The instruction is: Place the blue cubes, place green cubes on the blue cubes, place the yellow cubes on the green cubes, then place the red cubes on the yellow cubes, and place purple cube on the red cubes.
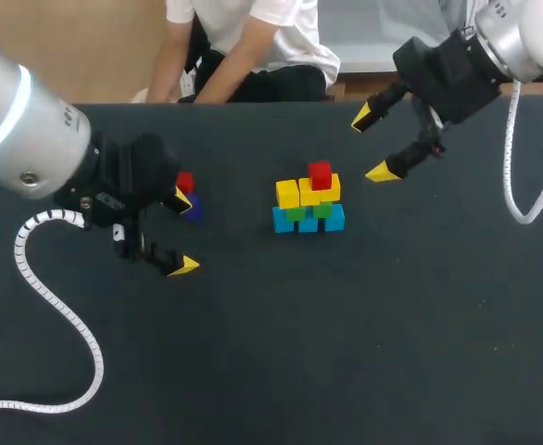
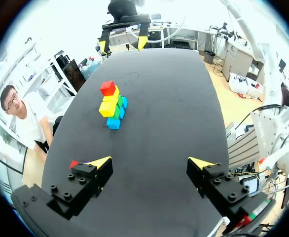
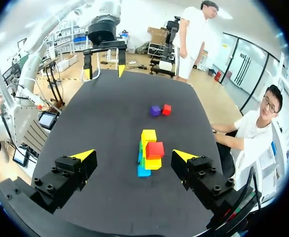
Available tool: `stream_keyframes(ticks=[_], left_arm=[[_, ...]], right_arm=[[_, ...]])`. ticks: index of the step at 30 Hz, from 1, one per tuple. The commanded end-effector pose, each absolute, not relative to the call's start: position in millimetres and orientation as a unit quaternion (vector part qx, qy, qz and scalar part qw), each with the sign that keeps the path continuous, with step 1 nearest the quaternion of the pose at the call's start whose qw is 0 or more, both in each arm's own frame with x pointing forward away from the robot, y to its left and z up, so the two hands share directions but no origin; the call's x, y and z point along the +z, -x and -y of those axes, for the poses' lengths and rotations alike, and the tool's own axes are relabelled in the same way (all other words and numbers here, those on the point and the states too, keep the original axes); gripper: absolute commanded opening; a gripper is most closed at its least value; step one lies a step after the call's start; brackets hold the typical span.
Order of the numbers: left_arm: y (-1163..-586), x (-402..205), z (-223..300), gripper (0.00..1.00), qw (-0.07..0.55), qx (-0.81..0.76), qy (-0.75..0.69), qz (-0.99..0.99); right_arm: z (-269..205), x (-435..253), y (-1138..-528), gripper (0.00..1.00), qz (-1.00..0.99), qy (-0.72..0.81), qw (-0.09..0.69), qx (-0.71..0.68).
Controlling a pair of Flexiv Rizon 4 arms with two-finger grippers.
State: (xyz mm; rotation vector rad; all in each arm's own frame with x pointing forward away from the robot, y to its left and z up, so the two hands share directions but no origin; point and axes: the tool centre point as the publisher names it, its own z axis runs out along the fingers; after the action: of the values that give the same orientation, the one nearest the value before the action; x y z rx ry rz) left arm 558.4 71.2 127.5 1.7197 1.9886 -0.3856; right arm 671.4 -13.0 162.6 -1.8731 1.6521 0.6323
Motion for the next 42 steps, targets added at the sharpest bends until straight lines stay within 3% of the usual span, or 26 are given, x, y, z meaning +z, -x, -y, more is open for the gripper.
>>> stream_keyframes(ticks=[1, 42], left_arm=[[-558.6, 127.1, -73.4, 1.00, 0.242, -0.144, -0.630, -0.724], [-558.9, 127.9, -77.5, 1.00, 0.241, -0.136, -0.629, -0.727]], right_arm=[[16.5, 165.1, -670.8, 1.00, -0.619, 0.696, 0.281, 0.233], [17.8, 168.6, -674.3, 1.00, -0.622, 0.710, 0.252, 0.214]])
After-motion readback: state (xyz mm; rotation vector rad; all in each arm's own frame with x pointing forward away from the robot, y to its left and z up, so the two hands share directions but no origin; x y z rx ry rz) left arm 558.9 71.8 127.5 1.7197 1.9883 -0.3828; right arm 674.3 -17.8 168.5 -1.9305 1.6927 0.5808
